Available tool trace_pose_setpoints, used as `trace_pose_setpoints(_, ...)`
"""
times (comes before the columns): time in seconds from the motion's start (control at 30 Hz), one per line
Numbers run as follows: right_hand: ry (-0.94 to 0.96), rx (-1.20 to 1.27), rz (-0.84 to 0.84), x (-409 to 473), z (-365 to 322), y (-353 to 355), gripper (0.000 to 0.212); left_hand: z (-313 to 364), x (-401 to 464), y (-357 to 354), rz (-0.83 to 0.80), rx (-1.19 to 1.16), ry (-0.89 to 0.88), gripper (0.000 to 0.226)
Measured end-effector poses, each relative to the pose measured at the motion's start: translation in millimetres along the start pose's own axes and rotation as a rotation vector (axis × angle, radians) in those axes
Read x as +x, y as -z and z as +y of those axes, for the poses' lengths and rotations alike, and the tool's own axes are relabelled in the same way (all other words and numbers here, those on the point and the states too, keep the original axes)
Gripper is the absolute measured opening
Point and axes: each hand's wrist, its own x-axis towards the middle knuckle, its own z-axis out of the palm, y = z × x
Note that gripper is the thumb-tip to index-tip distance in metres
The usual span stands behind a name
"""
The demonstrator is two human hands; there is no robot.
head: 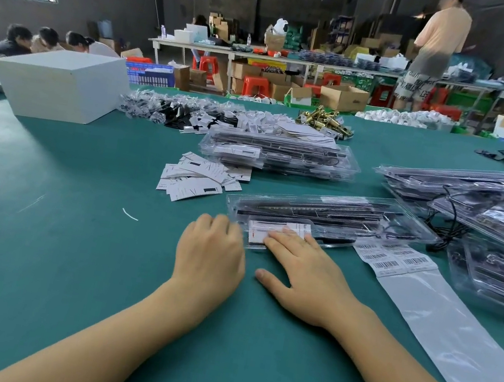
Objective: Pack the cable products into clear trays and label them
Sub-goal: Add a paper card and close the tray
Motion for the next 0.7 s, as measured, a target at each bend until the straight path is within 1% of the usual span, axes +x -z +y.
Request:
trace_pose_setpoints(0.03,0.004,0.017,0.007,-0.4,0.3,0.0,0.068,-5.1,2.6,0.7,0.063,-0.061,0.038,0.013)
trace_pose_setpoints(0.07,0.01,0.035,0.016,-0.8,0.6,0.0,0.068,-9.1,4.4,0.1,0.112,-0.111,0.045,0.018)
trace_pose_setpoints(0.1,0.018,0.05,0.026,-0.9,1.0,-0.2,0.067,-11.7,6.1,-1.0,0.121,-0.16,0.007,0.028)
trace_pose_setpoints(0.13,0.027,0.065,0.039,-1.0,1.2,-0.2,0.065,-13.5,5.9,-3.6,0.123,-0.206,-0.054,0.03)
trace_pose_setpoints(0.2,0.037,0.099,0.088,-1.6,0.8,-0.2,0.059,-13.9,3.5,-7.3,0.106,-0.27,-0.138,0.019)
trace_pose_setpoints(0.27,0.052,0.121,0.184,-4.2,-0.5,0.0,0.047,-13.7,2.4,-9.9,0.086,-0.323,-0.127,0.008)
trace_pose_setpoints(0.33,0.078,0.099,0.297,-6.6,-3.0,0.3,0.03,-12.6,3.7,-9.9,0.084,-0.342,-0.1,0.012)
trace_pose_setpoints(0.4,0.078,0.086,0.343,-8.1,-6.3,1.0,0.017,-11.9,4.3,-10.4,0.103,-0.357,-0.094,0.016)
trace_pose_setpoints(0.47,0.064,0.057,0.374,-8.7,-7.5,2.2,0.007,-10.1,2.9,-10.1,0.088,-0.39,-0.076,0.017)
trace_pose_setpoints(0.5,0.058,0.04,0.402,-9.8,-8.1,2.9,0.012,-9.2,2.1,-10.6,0.082,-0.399,-0.074,0.017)
trace_pose_setpoints(0.57,0.075,-0.028,0.521,-12.6,-9.4,5.2,0.023,-8.7,0.2,-13.4,0.065,-0.397,-0.084,0.017)
trace_pose_setpoints(0.63,0.074,-0.085,0.651,-15.4,-12.2,8.8,0.026,-9.9,-0.4,-16.3,0.045,-0.416,-0.077,0.015)
trace_pose_setpoints(0.7,-0.029,-0.07,0.692,-16.5,-13.8,10.9,0.026,-12.5,-0.4,-18.8,0.036,-0.45,-0.078,0.016)
